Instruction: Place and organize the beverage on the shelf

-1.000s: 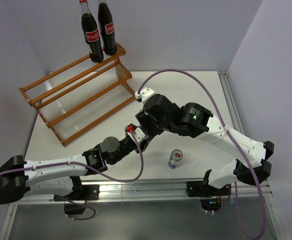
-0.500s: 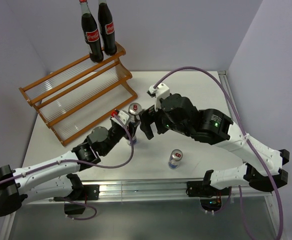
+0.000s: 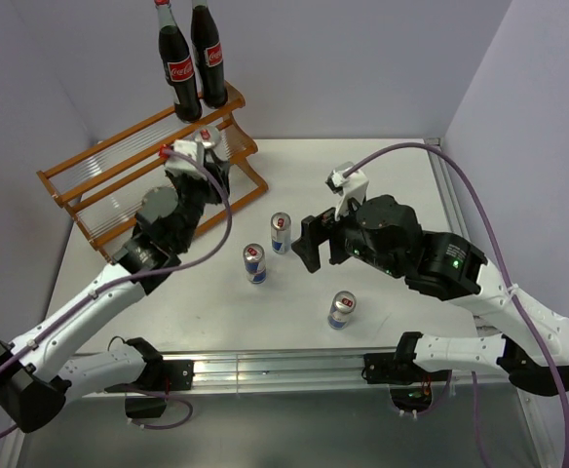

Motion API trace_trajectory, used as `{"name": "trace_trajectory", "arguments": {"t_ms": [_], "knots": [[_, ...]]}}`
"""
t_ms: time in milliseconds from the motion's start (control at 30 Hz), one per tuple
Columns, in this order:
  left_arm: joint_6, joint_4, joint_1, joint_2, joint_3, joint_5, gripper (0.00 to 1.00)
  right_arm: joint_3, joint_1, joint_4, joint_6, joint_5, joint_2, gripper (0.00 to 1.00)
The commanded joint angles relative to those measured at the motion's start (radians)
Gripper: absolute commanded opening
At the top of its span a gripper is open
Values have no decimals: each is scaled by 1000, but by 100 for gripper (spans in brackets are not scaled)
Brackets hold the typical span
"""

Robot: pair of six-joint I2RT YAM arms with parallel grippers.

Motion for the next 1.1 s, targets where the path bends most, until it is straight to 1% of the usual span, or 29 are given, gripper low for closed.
{"name": "trace_trajectory", "arguments": {"t_ms": [0,167,200,300,500,600,767,1067], "knots": [[-46,14,106,43,152,8,0,-54,-13,68,2,-7,-17,100],[-55,-38,237,136,275,113,0,-95,-31,81,-5,-5,-55,100],[-57,-56,284,149,316,133,0,-114,-36,88,-7,-5,-63,100],[-57,-87,370,196,387,190,0,-146,-43,104,-10,-10,-95,100],[-65,-99,507,273,476,294,0,-180,-54,111,-15,-24,-115,100],[-74,-99,556,301,494,328,0,-187,-57,111,-16,-25,-120,100],[-83,-95,606,337,513,373,1,-191,-60,111,-19,-27,-131,100],[-57,-70,642,385,499,400,0,-214,-71,127,-18,-41,-129,100]]}}
